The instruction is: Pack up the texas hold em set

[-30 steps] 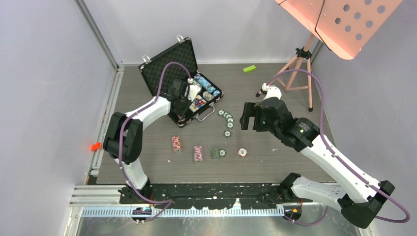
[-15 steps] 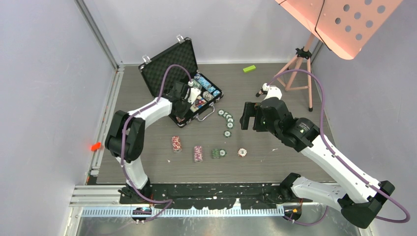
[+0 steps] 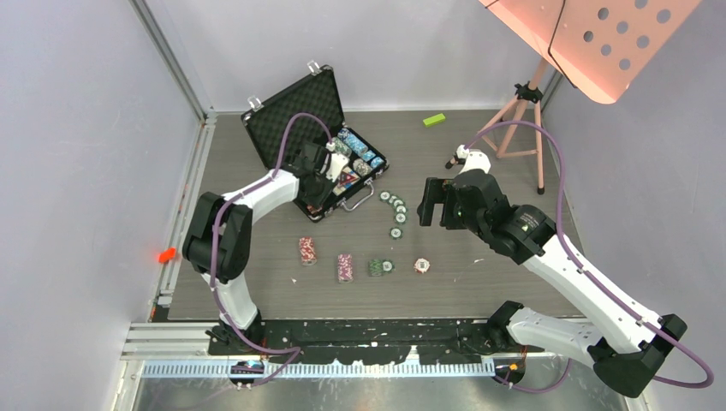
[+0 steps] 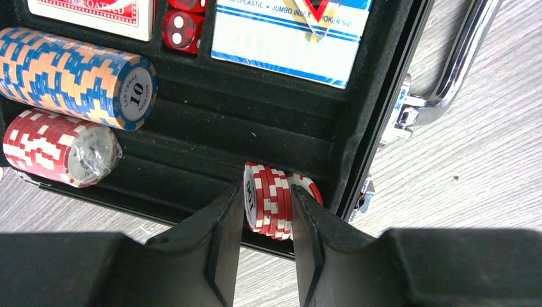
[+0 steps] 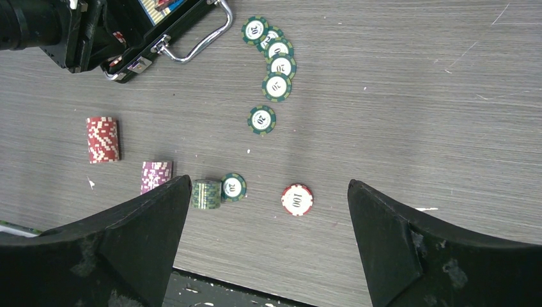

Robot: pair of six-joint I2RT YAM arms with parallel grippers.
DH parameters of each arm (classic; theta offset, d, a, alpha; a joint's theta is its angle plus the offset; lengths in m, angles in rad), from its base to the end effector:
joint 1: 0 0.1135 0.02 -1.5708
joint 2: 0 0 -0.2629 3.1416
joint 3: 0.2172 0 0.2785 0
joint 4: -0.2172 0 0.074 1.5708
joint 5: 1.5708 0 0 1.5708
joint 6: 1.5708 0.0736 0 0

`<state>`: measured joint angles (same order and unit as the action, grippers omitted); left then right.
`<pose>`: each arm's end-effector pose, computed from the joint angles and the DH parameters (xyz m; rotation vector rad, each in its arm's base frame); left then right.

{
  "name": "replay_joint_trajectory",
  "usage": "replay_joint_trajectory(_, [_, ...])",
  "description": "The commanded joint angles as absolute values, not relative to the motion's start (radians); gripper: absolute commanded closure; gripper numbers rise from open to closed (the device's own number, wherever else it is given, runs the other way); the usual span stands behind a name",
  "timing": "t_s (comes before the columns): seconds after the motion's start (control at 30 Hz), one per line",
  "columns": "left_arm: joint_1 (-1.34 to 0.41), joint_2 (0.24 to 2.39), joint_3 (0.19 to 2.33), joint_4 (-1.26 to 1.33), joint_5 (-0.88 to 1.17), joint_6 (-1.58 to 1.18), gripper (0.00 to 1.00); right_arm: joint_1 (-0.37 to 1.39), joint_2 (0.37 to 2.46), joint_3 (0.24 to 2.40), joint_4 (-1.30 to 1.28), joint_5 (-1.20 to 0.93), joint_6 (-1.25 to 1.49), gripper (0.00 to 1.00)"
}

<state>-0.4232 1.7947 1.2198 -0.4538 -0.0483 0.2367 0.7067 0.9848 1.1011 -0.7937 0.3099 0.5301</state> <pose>0.3802 -0.1673 0.1460 0.8251 2.4630 -0.0048 0.2047 0.1453 0.3334 -0.0304 2.2308 0.3346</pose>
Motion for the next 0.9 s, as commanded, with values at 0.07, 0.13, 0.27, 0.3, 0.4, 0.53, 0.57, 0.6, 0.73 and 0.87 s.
replay_joint_trajectory(0.07, [-0.426, 1.730, 1.261, -0.528, 0.018, 0.204, 0.58, 0.704, 0.989, 1.120, -0.775, 0.310, 0.541, 0.00])
replay_joint_trajectory(0.13, [-0.429, 1.723, 1.273, -0.556, 0.036, 0.196, 0.48, 0.703, 0.992, 1.121, -0.775, 0.309, 0.541, 0.00])
replay_joint_trajectory(0.27, [-0.430, 1.706, 1.288, -0.589, 0.037, 0.187, 0.45, 0.703, 0.996, 1.119, -0.770, 0.305, 0.542, 0.00])
replay_joint_trajectory(0.3, [-0.430, 1.702, 1.291, -0.595, 0.037, 0.184, 0.45, 0.703, 0.997, 1.118, -0.770, 0.304, 0.542, 0.00])
replay_joint_trajectory(0.4, [-0.430, 1.689, 1.303, -0.609, 0.040, 0.164, 0.45, 0.702, 1.001, 1.119, -0.767, 0.300, 0.539, 0.00])
replay_joint_trajectory(0.53, [-0.430, 1.679, 1.310, -0.613, -0.016, 0.140, 0.43, 0.701, 1.007, 1.124, -0.764, 0.296, 0.534, 0.00])
replay_joint_trajectory(0.57, [-0.430, 1.683, 1.310, -0.613, -0.036, 0.140, 0.41, 0.701, 1.008, 1.124, -0.763, 0.292, 0.534, 0.00])
replay_joint_trajectory(0.6, [-0.430, 1.689, 1.311, -0.614, -0.047, 0.137, 0.36, 0.701, 1.009, 1.124, -0.760, 0.291, 0.534, 0.00])
replay_joint_trajectory(0.73, [-0.430, 1.715, 1.333, -0.663, 0.035, 0.164, 0.00, 0.701, 1.009, 1.126, -0.758, 0.284, 0.531, 0.00])
replay_joint_trajectory(0.87, [-0.430, 1.723, 1.339, -0.668, 0.060, 0.169, 0.00, 0.700, 1.009, 1.126, -0.758, 0.283, 0.528, 0.00])
